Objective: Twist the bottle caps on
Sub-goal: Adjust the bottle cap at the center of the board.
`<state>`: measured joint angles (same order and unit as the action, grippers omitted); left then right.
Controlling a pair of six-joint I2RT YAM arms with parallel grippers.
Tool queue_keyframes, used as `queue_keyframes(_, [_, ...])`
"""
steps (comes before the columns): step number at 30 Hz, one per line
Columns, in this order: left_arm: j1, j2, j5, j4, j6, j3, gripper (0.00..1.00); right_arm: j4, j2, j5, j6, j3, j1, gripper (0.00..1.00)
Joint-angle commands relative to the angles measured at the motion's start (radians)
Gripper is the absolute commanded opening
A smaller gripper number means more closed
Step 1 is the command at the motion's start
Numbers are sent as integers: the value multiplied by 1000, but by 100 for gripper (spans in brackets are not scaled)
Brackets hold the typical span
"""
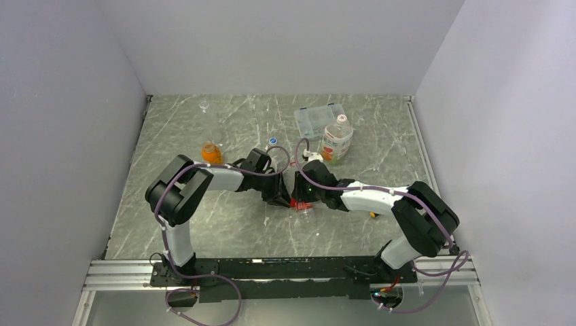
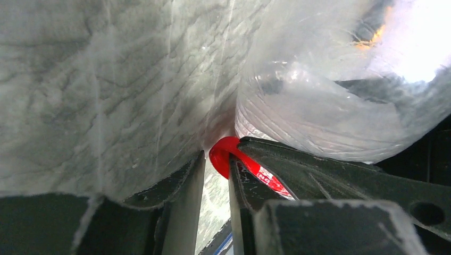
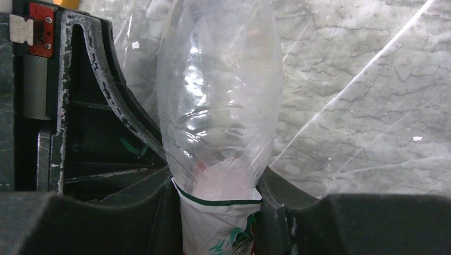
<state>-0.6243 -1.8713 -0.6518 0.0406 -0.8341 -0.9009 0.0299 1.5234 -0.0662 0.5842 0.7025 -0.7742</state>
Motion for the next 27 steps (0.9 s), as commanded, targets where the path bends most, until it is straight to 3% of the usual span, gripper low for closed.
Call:
queue_keyframes(1, [-5, 25, 108, -78, 66, -19, 28, 26, -6, 47, 27, 43, -19, 23])
queue_keyframes(7, [-6, 42, 131, -92, 70, -18, 5, 23, -19, 62, 37, 53, -23, 22])
queue_keyframes(11, [-6, 52, 135, -85, 69, -10, 0, 18, -17, 62, 38, 58, -28, 22])
queue_keyframes(17, [-5, 81, 183, -119, 83, -7, 1, 10, -22, 62, 43, 66, -35, 22])
queue_keyframes(22, [-5, 118, 211, -116, 87, 11, 18, 3, -21, 62, 43, 78, -41, 22])
queue_keyframes(27, [-5, 132, 227, -121, 90, 17, 19, 8, -7, 62, 49, 87, -48, 22])
